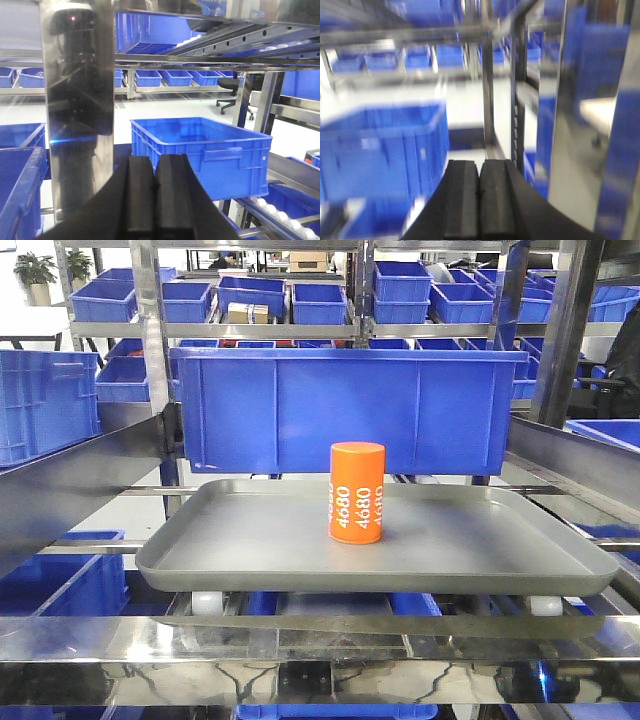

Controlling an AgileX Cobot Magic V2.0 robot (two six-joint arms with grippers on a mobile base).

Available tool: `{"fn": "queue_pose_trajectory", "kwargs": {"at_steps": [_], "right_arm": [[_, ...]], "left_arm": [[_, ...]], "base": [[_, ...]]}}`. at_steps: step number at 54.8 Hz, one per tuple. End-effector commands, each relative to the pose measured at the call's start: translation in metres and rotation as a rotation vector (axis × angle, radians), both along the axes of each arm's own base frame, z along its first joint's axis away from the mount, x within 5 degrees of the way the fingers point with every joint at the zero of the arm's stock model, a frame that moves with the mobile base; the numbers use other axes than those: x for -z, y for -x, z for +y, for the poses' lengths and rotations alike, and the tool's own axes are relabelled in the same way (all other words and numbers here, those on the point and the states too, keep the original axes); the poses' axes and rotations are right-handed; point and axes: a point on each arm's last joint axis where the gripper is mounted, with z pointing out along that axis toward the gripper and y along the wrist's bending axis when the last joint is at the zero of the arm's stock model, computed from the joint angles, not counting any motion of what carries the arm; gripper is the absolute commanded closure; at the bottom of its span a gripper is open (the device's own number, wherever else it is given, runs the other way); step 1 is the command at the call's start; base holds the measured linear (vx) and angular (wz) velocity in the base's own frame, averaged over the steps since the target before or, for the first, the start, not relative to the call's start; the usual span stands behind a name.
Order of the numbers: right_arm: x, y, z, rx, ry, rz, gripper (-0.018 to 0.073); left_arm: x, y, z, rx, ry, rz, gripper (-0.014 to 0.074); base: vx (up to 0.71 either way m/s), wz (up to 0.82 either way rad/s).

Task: Grab orange capacitor from left shelf to right conveyor

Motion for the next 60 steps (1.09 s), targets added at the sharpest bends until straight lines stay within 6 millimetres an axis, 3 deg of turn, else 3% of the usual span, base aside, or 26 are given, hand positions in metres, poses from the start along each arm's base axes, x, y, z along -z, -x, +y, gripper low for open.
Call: {"fn": "queue_pose_trajectory", "kwargs": {"at_steps": [1, 6, 10, 16, 23, 31, 37, 45, 60], "right_arm": [[-0.026, 0.004, 0.001, -0.006, 0.018, -0.264, 0.0571], [-0.058, 0.012, 0.002, -0.007, 0.030, -0.381, 0.0571], [-0.095, 0.025, 0.002, -0.002, 0.051, -0.443, 0.0571], [-0.165, 0.048, 0.003, 0.018, 0.105, -0.528, 0.0571], [-0.238, 0.056, 0.002, 0.053, 0.168, -0.549, 0.0571], [-0.294, 0.029, -0.002, 0.080, 0.191, -0.471, 0.0571], [-0.311, 0.003, -0.003, 0.072, 0.173, -0.438, 0.0571], [-0.308, -0.022, -0.004, 0.057, 0.136, -0.364, 0.0571], [-0.307, -0.026, -0.004, 0.051, 0.127, -0.355, 0.0528]], "left_arm": [[-0.018, 0.002, 0.000, 0.005, 0.037, -0.110, 0.0603], [-0.018, 0.002, 0.000, 0.005, 0.037, -0.110, 0.0603], [-0.018, 0.002, 0.000, 0.005, 0.037, -0.110, 0.0603], [-0.018, 0.002, 0.000, 0.005, 0.037, -0.110, 0.0603], [-0.018, 0.002, 0.000, 0.005, 0.037, -0.110, 0.0603], [-0.018, 0.002, 0.000, 0.005, 0.037, -0.110, 0.0603], [-0.018, 0.002, 0.000, 0.005, 0.037, -0.110, 0.0603], [-0.018, 0.002, 0.000, 0.005, 0.037, -0.110, 0.0603], [-0.018, 0.002, 0.000, 0.005, 0.037, -0.110, 0.0603]], "base": [[0.00, 0.00], [0.00, 0.00], [0.00, 0.00], [0.00, 0.00], [0.00, 0.00], [0.00, 0.00], [0.00, 0.00], [0.00, 0.00], [0.00, 0.00]]}}
